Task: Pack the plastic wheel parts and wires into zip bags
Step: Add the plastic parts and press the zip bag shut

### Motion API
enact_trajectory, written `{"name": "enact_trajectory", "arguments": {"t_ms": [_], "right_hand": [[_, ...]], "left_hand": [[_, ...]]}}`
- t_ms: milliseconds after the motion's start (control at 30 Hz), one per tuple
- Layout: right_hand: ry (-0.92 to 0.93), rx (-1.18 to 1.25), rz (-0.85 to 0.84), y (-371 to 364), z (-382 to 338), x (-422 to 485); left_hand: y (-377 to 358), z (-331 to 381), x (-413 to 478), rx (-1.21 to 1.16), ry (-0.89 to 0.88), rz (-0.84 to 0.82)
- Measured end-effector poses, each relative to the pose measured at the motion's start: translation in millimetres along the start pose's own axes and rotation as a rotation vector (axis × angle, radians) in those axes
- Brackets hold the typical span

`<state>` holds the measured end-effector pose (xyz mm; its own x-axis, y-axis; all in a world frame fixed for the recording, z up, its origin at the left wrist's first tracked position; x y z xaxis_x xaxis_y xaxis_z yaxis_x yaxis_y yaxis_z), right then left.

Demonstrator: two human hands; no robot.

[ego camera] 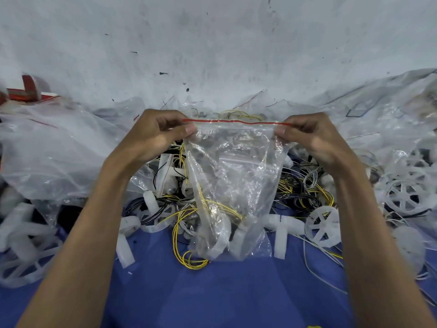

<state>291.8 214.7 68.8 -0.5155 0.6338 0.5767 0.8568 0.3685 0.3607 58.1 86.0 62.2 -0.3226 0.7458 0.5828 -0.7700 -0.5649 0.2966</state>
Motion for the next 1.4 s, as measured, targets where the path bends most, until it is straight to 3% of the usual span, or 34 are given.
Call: {"name": "enact_trajectory", "arguments": {"t_ms": [767, 1400], "right_hand": [[0.035, 0.039, -0.014, -16.6, -12.4, -0.3], [0.067, -0.134, -0.076, -26.7, -39.5, -1.8]], "left_hand": [[-11.1, 13.3, 0.0, 0.051, -0.102, 0.047], [-19.4, 23.2, -3.0, 0.062, -0.122, -0.016]]}}
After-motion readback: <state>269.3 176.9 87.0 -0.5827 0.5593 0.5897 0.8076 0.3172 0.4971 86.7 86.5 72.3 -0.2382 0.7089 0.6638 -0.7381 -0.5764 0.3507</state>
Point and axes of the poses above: each hand's wrist, its own x-axis towards the middle knuckle, its own y-axis out of the back of the hand, z = x × y, the point moved 5 cm from there along x, towards the middle knuckle, and after that the axes turned 7 degrees about z, right-handed, at the moved point
